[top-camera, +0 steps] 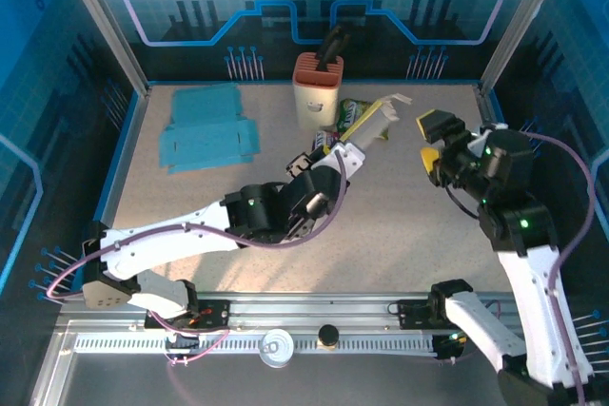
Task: Fold the paper box
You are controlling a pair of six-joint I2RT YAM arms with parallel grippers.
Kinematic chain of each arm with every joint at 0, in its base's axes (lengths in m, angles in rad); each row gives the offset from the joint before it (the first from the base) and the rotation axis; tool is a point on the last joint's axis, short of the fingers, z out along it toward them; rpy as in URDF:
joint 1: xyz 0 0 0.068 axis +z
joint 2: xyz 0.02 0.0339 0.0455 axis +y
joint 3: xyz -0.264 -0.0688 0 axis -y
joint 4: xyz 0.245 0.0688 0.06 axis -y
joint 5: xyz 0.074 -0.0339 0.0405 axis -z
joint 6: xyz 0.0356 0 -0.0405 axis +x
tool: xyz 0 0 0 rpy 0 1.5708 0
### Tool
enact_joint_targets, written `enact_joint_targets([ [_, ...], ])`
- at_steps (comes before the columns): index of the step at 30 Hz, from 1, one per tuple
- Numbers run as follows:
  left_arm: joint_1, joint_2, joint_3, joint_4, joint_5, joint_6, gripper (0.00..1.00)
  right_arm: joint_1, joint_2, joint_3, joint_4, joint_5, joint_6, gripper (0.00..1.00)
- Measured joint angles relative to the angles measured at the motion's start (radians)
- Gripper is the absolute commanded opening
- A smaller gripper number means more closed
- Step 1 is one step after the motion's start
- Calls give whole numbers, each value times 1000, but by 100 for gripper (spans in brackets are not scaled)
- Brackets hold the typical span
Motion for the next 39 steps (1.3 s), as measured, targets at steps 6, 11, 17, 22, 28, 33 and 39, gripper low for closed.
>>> enact_joint_targets([
  [6,24,76,133,-240,96,-142,0,57,-85,67,-80,11,-35,87],
  [11,25,144,188,-327,132,-170,0,213,-33,117,-85,83,-36,82],
  [17,25,193,218,-340,145,-164,0,310,94,116,-55,140,-28,69],
  [22,25,201,228,-344,146,-164,0,315,169,84,-8,142,0,54],
  [28,25,201,228,-343,150,-159,0,315,203,74,36,138,24,41],
  [33,25,201,228,-336,153,-151,0,314,243,66,70,130,36,31],
  [39,25,201,227,-328,152,-134,0,303,252,39,85,123,50,0],
])
